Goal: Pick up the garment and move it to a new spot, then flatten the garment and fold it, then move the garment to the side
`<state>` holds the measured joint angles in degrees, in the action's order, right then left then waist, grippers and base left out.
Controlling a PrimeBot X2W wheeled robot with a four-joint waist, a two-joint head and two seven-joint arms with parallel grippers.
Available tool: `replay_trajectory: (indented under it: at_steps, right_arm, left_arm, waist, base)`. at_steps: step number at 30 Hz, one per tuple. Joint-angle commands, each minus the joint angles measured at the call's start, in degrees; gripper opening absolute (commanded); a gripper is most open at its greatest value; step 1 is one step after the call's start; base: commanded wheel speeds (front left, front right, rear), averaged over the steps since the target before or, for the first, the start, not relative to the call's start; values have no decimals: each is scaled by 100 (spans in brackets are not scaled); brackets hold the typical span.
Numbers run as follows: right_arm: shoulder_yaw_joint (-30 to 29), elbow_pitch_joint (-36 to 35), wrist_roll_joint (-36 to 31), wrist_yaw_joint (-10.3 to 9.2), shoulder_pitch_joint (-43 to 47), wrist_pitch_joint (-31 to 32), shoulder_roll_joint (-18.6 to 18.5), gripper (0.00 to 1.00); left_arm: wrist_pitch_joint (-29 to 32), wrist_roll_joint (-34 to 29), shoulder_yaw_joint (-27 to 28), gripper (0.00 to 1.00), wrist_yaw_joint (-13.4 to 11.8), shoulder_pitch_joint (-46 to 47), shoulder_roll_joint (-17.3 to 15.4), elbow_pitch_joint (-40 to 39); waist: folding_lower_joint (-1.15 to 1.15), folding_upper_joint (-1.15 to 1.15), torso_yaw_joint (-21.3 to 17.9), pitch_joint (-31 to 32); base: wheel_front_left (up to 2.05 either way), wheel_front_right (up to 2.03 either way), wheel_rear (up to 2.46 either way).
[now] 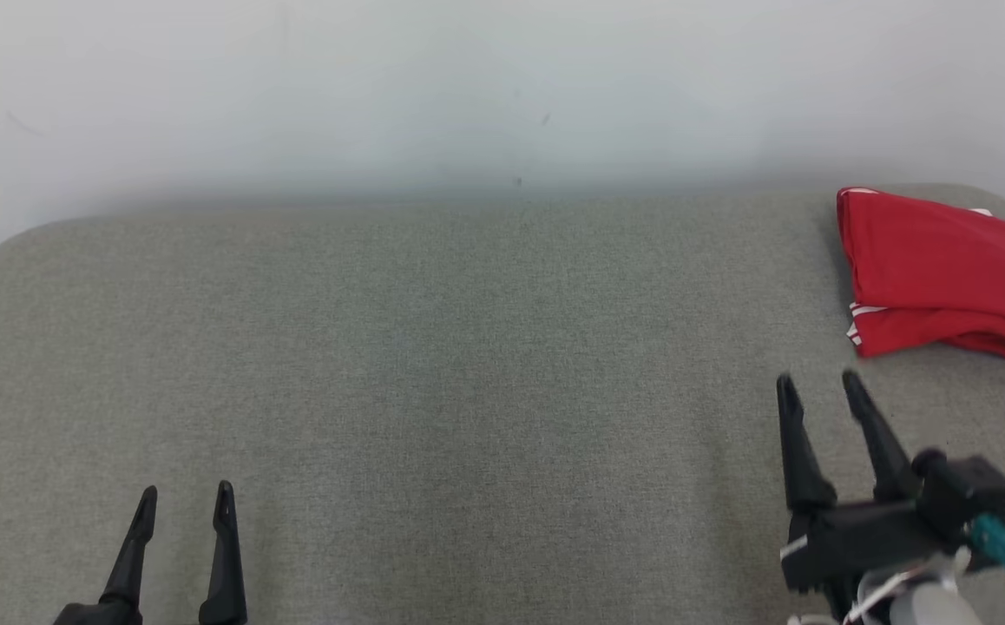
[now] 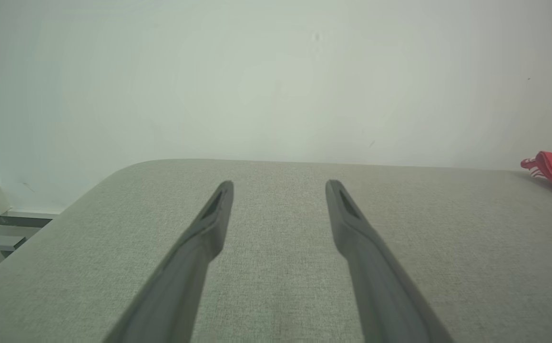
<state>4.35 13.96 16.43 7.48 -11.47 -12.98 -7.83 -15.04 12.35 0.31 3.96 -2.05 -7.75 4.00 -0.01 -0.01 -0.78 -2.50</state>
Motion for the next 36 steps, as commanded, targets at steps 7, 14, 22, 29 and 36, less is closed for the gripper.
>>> replay_trajectory:
  at_steps: [7, 14, 22, 29, 36]
  right_arm:
    - [-126, -341, -157, 2, 901, -63, 256, 100]
    - [-120, -676, -278, 2, 1343, -54, 383, 100]
    - [-188, -636, -324, 2, 1509, -68, 458, 100]
    - [-222, -605, -319, 2, 1523, -80, 482, 100]
    - [-202, -473, -284, 0, 1544, -57, 480, 0]
  left_arm:
    - [-16, -39, 64, 100, 44, -118, -2, 175]
    - [-16, -60, 81, 100, 31, -135, 1, 299]
    - [-17, -73, 73, 100, 43, -136, -54, 446]
    - [-17, -40, 37, 100, 61, -136, -100, 534]
    - [7, -10, -12, 0, 58, -107, -42, 677]
  waist:
    - [1, 1, 64, 238]
    - [1, 1, 114, 353]
    - [1, 1, 172, 455]
    - [1, 1, 179, 477]
    - [1, 1, 177, 469]
  base:
    - [0, 0, 0]
    - [0, 0, 0]
    - [0, 0, 0]
    - [0, 0, 0]
    - [0, 0, 0]
